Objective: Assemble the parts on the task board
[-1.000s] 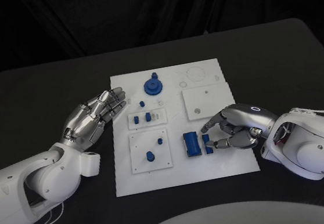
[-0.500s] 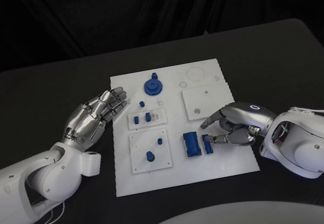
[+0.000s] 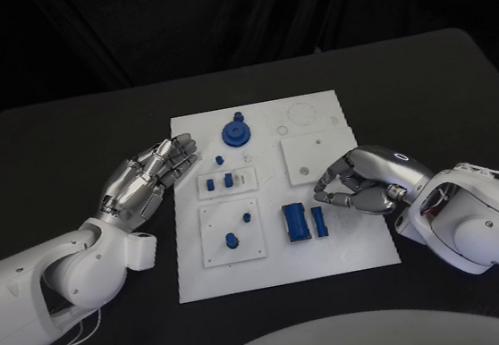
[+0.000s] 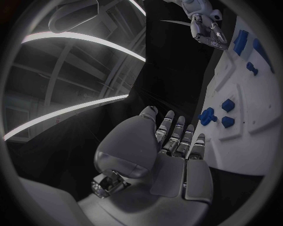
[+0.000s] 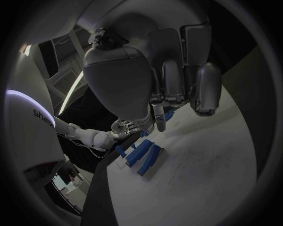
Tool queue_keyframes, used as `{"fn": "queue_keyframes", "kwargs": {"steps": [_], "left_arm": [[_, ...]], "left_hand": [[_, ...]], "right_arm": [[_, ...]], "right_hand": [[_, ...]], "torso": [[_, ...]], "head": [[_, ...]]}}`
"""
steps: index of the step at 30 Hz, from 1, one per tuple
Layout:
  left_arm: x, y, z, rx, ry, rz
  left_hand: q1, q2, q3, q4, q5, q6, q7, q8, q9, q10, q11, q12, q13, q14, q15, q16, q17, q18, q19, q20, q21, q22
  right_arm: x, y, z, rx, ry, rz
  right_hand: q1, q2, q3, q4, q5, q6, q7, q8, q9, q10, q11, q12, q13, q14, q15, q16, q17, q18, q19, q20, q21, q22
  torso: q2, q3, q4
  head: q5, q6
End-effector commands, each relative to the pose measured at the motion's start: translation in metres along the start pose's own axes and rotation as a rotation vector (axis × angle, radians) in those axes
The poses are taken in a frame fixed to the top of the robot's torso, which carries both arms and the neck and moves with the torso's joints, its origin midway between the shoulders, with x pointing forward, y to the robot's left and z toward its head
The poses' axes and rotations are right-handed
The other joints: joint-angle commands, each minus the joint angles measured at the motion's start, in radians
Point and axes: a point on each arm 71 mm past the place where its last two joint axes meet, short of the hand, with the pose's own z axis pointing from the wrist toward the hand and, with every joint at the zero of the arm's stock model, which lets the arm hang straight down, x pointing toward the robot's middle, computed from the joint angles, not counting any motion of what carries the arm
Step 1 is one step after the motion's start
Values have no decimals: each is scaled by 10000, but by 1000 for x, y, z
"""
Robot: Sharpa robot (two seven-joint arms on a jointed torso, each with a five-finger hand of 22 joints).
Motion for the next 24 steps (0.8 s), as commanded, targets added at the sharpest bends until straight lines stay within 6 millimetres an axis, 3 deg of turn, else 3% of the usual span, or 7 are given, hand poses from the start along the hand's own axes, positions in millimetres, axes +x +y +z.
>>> {"fn": "queue_keyframes", "kwargs": {"steps": [1, 4, 5, 6, 12, 17, 24], "left_arm": [[2, -9, 0, 1268, 166, -149], [2, -9, 1, 1245, 175, -154], [2, -9, 1, 1239, 176, -155], [2, -9, 1, 1234, 175, -154], [1, -8, 1, 1204, 169, -147], [2, -8, 1, 1175, 176, -150], [2, -7, 2, 1131, 187, -155]], "left_hand": [[120, 6, 35, -38, 55, -47, 634, 34, -6, 50, 55, 20, 9, 20, 87, 43, 10, 58, 15, 86, 25, 18], [129, 4, 48, -52, 56, -47, 636, 34, -6, 51, 60, 19, 8, 23, 90, 51, 10, 55, 18, 88, 26, 19], [129, 4, 48, -52, 56, -47, 636, 34, -6, 51, 60, 19, 8, 23, 90, 51, 10, 55, 18, 88, 26, 19], [141, 0, 67, -70, 59, -44, 641, 35, -6, 53, 65, 22, 8, 28, 96, 60, 11, 51, 22, 89, 28, 21], [145, -1, 74, -77, 59, -55, 643, 32, -7, 54, 67, 21, 8, 29, 99, 60, 11, 49, 20, 89, 26, 19], [145, -1, 74, -77, 59, -55, 643, 32, -7, 54, 67, 21, 8, 29, 99, 60, 11, 49, 20, 89, 26, 19], [154, -2, 90, -91, 61, -59, 647, 30, -8, 50, 72, 13, 7, 31, 104, 66, 11, 44, 20, 91, 24, 17]], "right_arm": [[0, -2, 0, 197, -131, 297], [1, -3, 0, 306, 56, 278], [2, -3, 0, 332, 118, 271], [2, -3, 0, 350, 167, 265], [4, -2, 0, 387, 394, 253], [5, -3, 1, 457, 501, 226], [6, -4, 1, 558, 648, 180]], "right_hand": [[-3, -176, 153, -97, -315, 243, -153, 379, 218, 1035, -164, -23, 2632, 1010, -121, -1, 2442, -47, 243, -77, 17, 1974], [124, -376, 339, -106, -659, 249, -263, 881, 557, 1035, -260, -23, 2632, 1006, -215, -8, 2426, -40, 231, -166, -10, 1965], [103, -596, 626, 46, -868, -237, -282, 1824, 1298, 1035, -381, -23, 2632, 1005, -319, -12, 2418, -37, 225, -293, -28, 1962], [136, -622, 654, -23, -899, -225, -355, 1950, 1385, 1035, -373, -23, 2632, 1005, -312, -12, 2418, -40, 222, -285, -39, 1959], [-42, -1053, 941, -20, -1501, -1157, -537, 4114, 3142, 1035, -537, -23, 2632, 1005, -419, -14, 2415, -37, 224, -386, -71, 1956], [-204, -1193, 930, 0, -1619, -1490, -570, 4686, 3666, 1035, -531, -23, 2632, 1009, -459, -7, 2434, -39, 230, -412, -70, 1958], [-174, -1306, 906, -20, -1635, -1659, -568, 4890, 3874, 1035, -538, -23, 2632, 1009, -462, -7, 2435, -36, 224, -423, -89, 1954]], "torso": [[-13, 0, 8], [-12, 0, 10], [-11, -6, 8], [-10, -8, 8], [10, -10, 5], [13, -14, 13], [17, -10, 5]], "head": [[-5, 2], [-8, 2], [0, 2], [4, 2], [3, 2], [2, 2], [23, 2]]}}
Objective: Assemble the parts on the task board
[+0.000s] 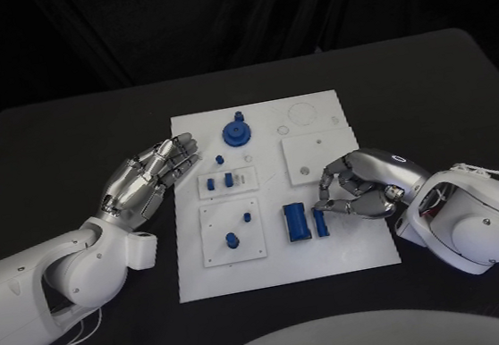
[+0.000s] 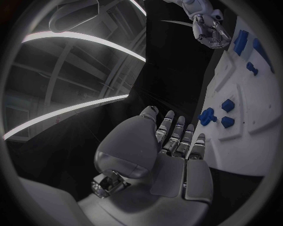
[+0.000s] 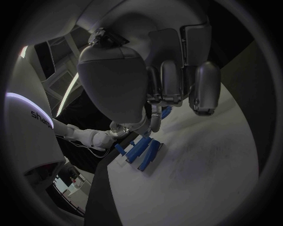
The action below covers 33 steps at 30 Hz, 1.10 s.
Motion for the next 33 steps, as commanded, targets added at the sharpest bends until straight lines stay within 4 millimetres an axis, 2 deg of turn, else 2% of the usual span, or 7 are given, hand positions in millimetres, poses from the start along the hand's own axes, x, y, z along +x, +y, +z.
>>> {"fn": "queue_keyframes", "kwargs": {"steps": [1, 20, 33], "left_arm": [[2, -8, 0, 1124, 150, -128], [2, -7, 1, 1067, 174, -147], [2, -7, 1, 1037, 191, -154]], "left_hand": [[75, -1, 36, -37, 61, -59, 648, 30, -8, 19, 42, 13, 8, -4, 69, 66, 13, 46, -18, 54, 24, 8], [87, 0, 66, -59, 63, -72, 663, 26, -10, 22, 57, 19, 8, 7, 86, 96, 16, 37, -11, 60, 27, 11], [89, -1, 76, -66, 63, -75, 668, 25, -10, 21, 63, 15, 8, 9, 91, 99, 16, 32, -13, 60, 24, 8]], "right_arm": [[3, -2, 0, 283, 258, -31], [8, -3, 6, 414, 629, -218], [12, -7, 11, 622, 967, -533]], "right_hand": [[49, -116, 13, -12, -48, -142, 4, 93, 64, 1023, -57, -23, 2630, 1009, -32, -6, 2438, -31, 214, -63, -73, 1950], [728, -46, 263, -53, -20, -267, -72, 723, 608, 1023, -113, -23, 2630, 1017, -70, 10, 2477, -19, 192, -88, -132, 1936], [962, -121, 290, -75, -63, -256, -96, 927, 786, 1023, -138, -23, 2630, 1026, -94, 28, 2522, -14, 179, -113, -163, 1928]], "torso": [[2, 0, -4], [0, -8, -1], [-3, -3, 4]], "head": [[8, 2], [14, 2], [2, 2]]}}
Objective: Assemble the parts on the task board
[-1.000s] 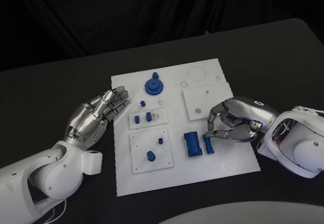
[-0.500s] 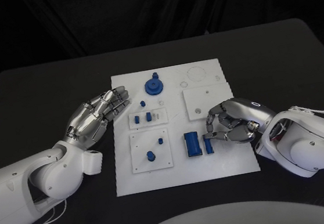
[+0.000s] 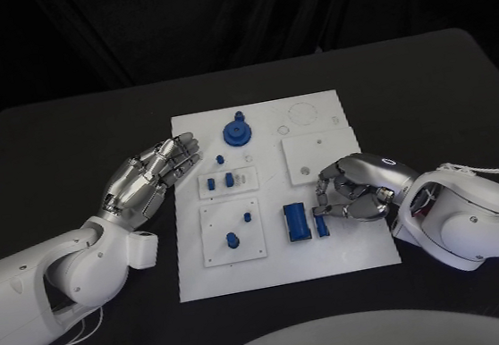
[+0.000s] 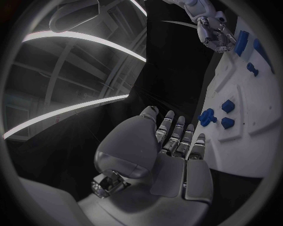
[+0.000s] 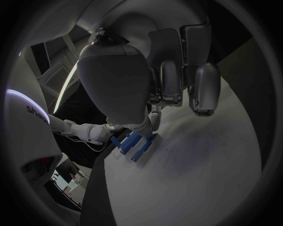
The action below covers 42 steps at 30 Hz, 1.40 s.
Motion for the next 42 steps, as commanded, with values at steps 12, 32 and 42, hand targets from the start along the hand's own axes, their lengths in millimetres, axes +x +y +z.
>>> {"fn": "queue_keyframes", "kwargs": {"steps": [12, 32, 42], "left_arm": [[2, -8, -1, 1101, 148, -135], [9, -26, 5, 1855, -260, 525], [7, -32, 29, 2448, -529, 1263]], "left_hand": [[91, 1, 33, -17, 65, -56, 673, 30, -8, 27, 70, 24, 11, 11, 97, 61, 10, 26, -11, 61, 24, 10], [-907, -45, -643, 819, -374, -456, -25, -309, -84, -695, -984, -1075, -92, -732, -1130, -1730, -177, 182, -157, -1006, -70, -78], [-1424, 258, -1436, 849, -966, -3848, -2026, -1165, -409, -2132, -1879, -2897, -259, -867, -1765, -2824, -284, 388, -170, -1413, -110, -119]], "right_arm": [[-2, -3, -1, -116, -271, -156], [-83, -23, 24, -1480, -4116, 3031], [-95, -45, 51, -1658, -3849, 6178]], "right_hand": [[-145, -102, -162, 89, -88, -5, -90, 252, 207, 1022, -99, -23, 2633, 1032, -121, 38, 2548, -51, 267, -115, 110, 1979], [-2574, 633, 600, 58, 1157, 108, 349, -1544, -1206, -4017, 449, -5173, -3280, -2304, 429, -6073, -5617, 1249, -3476, 445, -8342, -1109], [-3566, 901, -212, 58, 3716, -1331, 1679, -4383, -3464, -8143, 2574, -11363, -8997, -7041, 2819, -12586, -10153, 745, -6767, 2272, -12836, -5458]], "torso": [[-7, 7, -4], [-152, 42, -127], [-572, 123, -399]], "head": [[19, 2], [80, 2], [560, 560]]}}
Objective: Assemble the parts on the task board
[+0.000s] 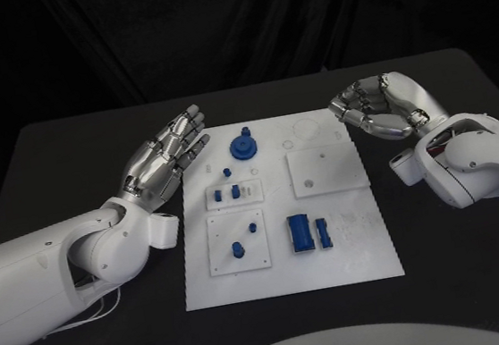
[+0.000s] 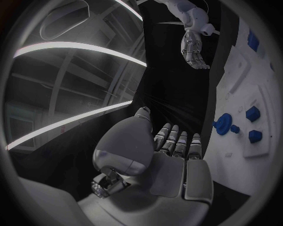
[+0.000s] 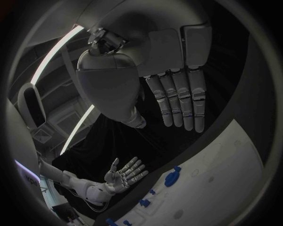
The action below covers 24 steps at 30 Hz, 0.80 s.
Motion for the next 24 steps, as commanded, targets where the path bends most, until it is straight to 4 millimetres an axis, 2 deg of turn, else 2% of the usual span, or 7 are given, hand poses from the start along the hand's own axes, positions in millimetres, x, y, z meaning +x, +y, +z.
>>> {"fn": "queue_keyframes", "kwargs": {"steps": [1, 6, 15, 18, 19, 20, 24], "left_arm": [[-3, -13, 5, 2017, -382, 509], [-4, -12, 10, 2145, -591, 810], [-7, -10, 16, 2188, -856, 1397], [-9, 6, 17, 43, -818, 908], [-8, 6, 17, 40, -837, 921], [-8, 6, 17, 30, -888, 955], [-7, 8, 19, -21, -1168, 1139]], "left_hand": [[-122, 72, -177, -5, -180, -518, -807, -89, -37, -347, -58, -393, -45, -49, -51, -303, -39, 157, 10, 52, -32, -8], [-295, 121, -467, -5, -593, -1198, -1638, -148, -98, -525, -567, -681, -88, -70, -246, -755, -93, 178, 10, -102, -32, -8], [-702, 162, -855, -11, -1896, -2090, -2273, -245, -199, -684, -909, -1657, -187, -67, -223, -1302, -174, 23, 10, -255, -32, -8], [-4476, -599, 35, -907, -2919, -2650, -1650, -346, -304, -655, -546, -2311, -390, -57, -586, -1480, -210, -442, 10, -599, -32, -8], [-4760, -653, 75, -957, -3010, -2650, -1601, -346, -304, -655, -546, -2385, -390, -57, -586, -1480, -210, -442, 10, -600, -32, -8], [-5160, -733, 170, -1051, -3103, -2650, -1545, -346, -304, -655, -546, -2435, -390, -57, -586, -1480, -210, -443, 10, -659, -32, -8], [-6330, -970, 457, -1338, -3363, -2650, -1399, -346, -304, -655, -546, -3162, -390, -57, -586, -1480, -210, -595, 10, -1408, -32, -8]], "right_arm": [[-1, -6, 3, 110, 11, 2594], [0, -12, 6, 99, 262, 3504], [0, -19, 5, -12, 273, 3989], [0, -20, 5, 261, 210, 3353], [1, -20, 6, 283, 185, 3378], [3, -20, 7, 343, 118, 3446], [13, -19, 11, 691, -242, 3823]], "right_hand": [[-428, 266, -833, 5, 335, -762, -9, -870, -616, -1357, 618, -1060, -1058, -1443, 648, -999, -891, -326, -1696, 374, -290, -1150], [-761, 894, -2391, 79, -7, -4217, -1430, -2849, -2104, -4243, 177, -2093, -2605, -5133, 250, -2279, -2375, -355, -7240, 557, -510, -6043], [-274, 1598, -4075, 85, -146, -6209, -3168, -3571, -2632, -6524, -707, -2500, -3849, -7474, -400, -2605, -3096, 269, -7970, 437, -623, -7108], [-4258, 798, -3643, -1063, -1592, -6815, -2725, -3782, -2854, -7160, -1830, -3458, -4635, -8270, -857, -3601, -3396, -426, -8433, -590, -791, -8142], [-5427, 798, -2889, -1363, -1978, -6959, -1983, -3782, -2854, -7160, -1830, -3708, -4635, -8270, -1566, -3601, -3396, -574, -8433, -860, -791, -8142], [-6785, 798, -2889, -1696, -2400, -7765, -1983, -3782, -2854, -7160, -1830, -3979, -4635, -8270, -1566, -3601, -3396, -1463, -8433, -1154, -791, -8142], [-9251, 798, -2889, -2849, -3191, -7765, -1983, -3782, -2854, -7160, -1830, -4949, -4635, -8270, -1566, -3601, -3396, -1463, -8433, -2215, -791, -8142]], "torso": [[-222, 56, -140], [-326, 158, -154], [-349, 228, -126], [-343, 203, -138], [-358, 204, -138], [-398, 205, -137], [-614, 213, -132]], "head": [[169, 281], [215, 512], [79, 733], [101, 713], [100, 726], [96, 762], [76, 955]]}}
